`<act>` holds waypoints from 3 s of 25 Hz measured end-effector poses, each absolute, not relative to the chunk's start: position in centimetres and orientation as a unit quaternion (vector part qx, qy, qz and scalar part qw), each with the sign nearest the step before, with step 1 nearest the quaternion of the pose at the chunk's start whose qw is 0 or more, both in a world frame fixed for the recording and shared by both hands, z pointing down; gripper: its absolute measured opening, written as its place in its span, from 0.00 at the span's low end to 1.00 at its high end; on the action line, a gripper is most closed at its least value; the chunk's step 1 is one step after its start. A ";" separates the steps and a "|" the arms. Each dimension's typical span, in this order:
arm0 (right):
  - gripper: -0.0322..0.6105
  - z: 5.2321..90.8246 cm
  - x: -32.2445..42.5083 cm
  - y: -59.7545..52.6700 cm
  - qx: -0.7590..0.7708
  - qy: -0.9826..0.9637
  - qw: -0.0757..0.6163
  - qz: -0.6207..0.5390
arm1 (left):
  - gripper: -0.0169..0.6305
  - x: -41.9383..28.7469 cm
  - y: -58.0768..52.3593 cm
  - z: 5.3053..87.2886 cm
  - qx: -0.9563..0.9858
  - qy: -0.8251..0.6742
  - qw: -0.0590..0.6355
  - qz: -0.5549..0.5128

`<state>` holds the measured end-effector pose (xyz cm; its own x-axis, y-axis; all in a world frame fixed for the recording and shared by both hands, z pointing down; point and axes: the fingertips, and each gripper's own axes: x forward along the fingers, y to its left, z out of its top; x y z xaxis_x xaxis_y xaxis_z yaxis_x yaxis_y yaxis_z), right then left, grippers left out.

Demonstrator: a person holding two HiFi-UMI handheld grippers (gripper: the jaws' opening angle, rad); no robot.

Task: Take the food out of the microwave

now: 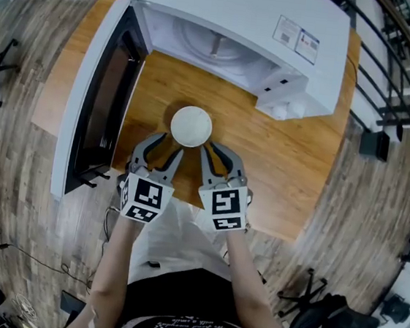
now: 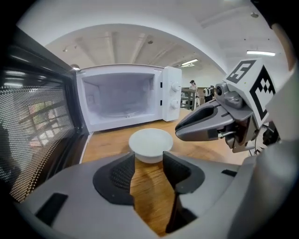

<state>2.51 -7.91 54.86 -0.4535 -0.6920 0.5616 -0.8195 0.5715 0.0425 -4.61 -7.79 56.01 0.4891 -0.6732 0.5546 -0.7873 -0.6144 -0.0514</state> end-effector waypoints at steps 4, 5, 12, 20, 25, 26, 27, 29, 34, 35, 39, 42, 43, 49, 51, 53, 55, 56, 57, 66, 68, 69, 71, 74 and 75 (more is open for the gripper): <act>0.13 54.1 3.0 -7.8 0.452 -0.845 0.259 0.118 | 0.20 -5.1 -7.8 54.6 0.848 -0.455 0.090 0.257; 0.12 54.0 3.1 -7.8 0.454 -0.845 0.257 0.119 | 0.16 -5.2 -7.9 54.0 0.846 -0.461 0.085 0.253; 0.11 51.6 3.7 -7.5 0.457 -0.851 0.233 0.110 | 0.07 -5.6 -7.7 50.5 0.840 -0.492 0.080 0.213; 0.11 45.7 5.1 -7.2 0.474 -0.859 0.176 0.082 | 0.07 -4.9 -7.5 44.1 0.843 -0.517 0.082 0.127; 0.11 42.5 6.1 -6.4 0.482 -0.859 0.163 0.056 | 0.07 -4.1 -7.2 38.9 0.852 -0.514 0.051 0.088; 0.11 41.8 6.3 -6.2 0.484 -0.859 0.158 0.052 | 0.07 -4.0 -7.1 37.9 0.854 -0.512 0.046 0.082; 0.11 41.1 6.6 -6.0 0.487 -0.858 0.154 0.049 | 0.07 -3.8 -7.0 37.0 0.857 -0.508 0.040 0.077; 0.11 39.7 7.3 -5.7 0.494 -0.856 0.147 0.044 | 0.07 -3.1 -6.7 35.2 0.866 -0.494 0.027 0.067; 0.11 36.1 9.3 -5.0 0.518 -0.846 0.123 0.045 | 0.07 -1.3 -4.8 31.2 0.889 -0.456 0.031 0.037; 0.11 35.3 9.7 -5.0 0.522 -0.844 0.113 0.046 | 0.07 -1.2 -4.5 30.5 0.892 -0.450 0.032 0.034; 0.11 31.8 10.9 -4.6 0.537 -0.838 0.083 0.041 | 0.07 -2.1 -3.9 28.2 0.894 -0.446 0.027 0.024; 0.11 29.9 11.4 -3.9 0.547 -0.833 0.071 0.042 | 0.07 -3.8 -3.6 27.2 0.888 -0.459 0.031 0.015; 0.11 29.4 11.6 -3.6 0.552 -0.830 0.069 0.041 | 0.07 -4.5 -3.6 26.9 0.885 -0.465 0.030 0.013; 0.11 27.3 11.8 -1.5 0.581 -0.811 0.061 0.036 | 0.07 -8.6 -3.8 25.8 0.873 -0.487 0.022 0.000; 0.11 27.2 11.9 -0.7 0.588 -0.806 0.059 0.043 | 0.07 -9.4 -3.6 25.7 0.872 -0.488 0.026 0.001; 0.11 27.4 12.2 0.1 0.596 -0.799 0.059 0.052 | 0.07 -10.1 -3.4 25.7 0.872 -0.489 0.025 0.001; 0.11 27.7 12.5 0.8 0.605 -0.792 0.061 0.059 | 0.07 -10.7 -3.4 25.7 0.871 -0.490 0.026 -0.004; 0.11 27.9 12.6 1.1 0.609 -0.788 0.062 0.063 | 0.07 -11.0 -3.4 25.8 0.870 -0.491 0.028 -0.005; 0.11 28.1 12.7 1.4 0.613 -0.785 0.062 0.068 | 0.07 -11.3 -3.5 26.0 0.870 -0.493 0.033 -0.005; 0.11 30.9 11.3 3.2 0.629 -0.766 0.082 0.103 | 0.07 -12.8 -3.6 27.8 0.866 -0.497 0.054 -0.001; 0.11 31.4 11.1 3.5 0.634 -0.762 0.084 0.107 | 0.07 -13.2 -3.6 28.0 0.867 -0.496 0.053 0.002; 0.11 31.6 11.0 3.6 0.636 -0.759 0.084 0.109 | 0.07 -13.3 -3.7 28.0 0.868 -0.495 0.050 0.004; 0.11 32.0 10.8 3.8 0.640 -0.756 0.084 0.112 | 0.07 -13.6 -3.7 28.2 0.869 -0.492 0.047 0.007; 0.11 32.3 10.4 4.1 0.644 -0.752 0.082 0.114 | 0.07 -14.0 -3.6 28.4 0.871 -0.489 0.046 0.006; 0.11 32.4 10.3 4.2 0.645 -0.751 0.082 0.113 | 0.07 -14.1 -3.5 28.5 0.872 -0.487 0.045 0.006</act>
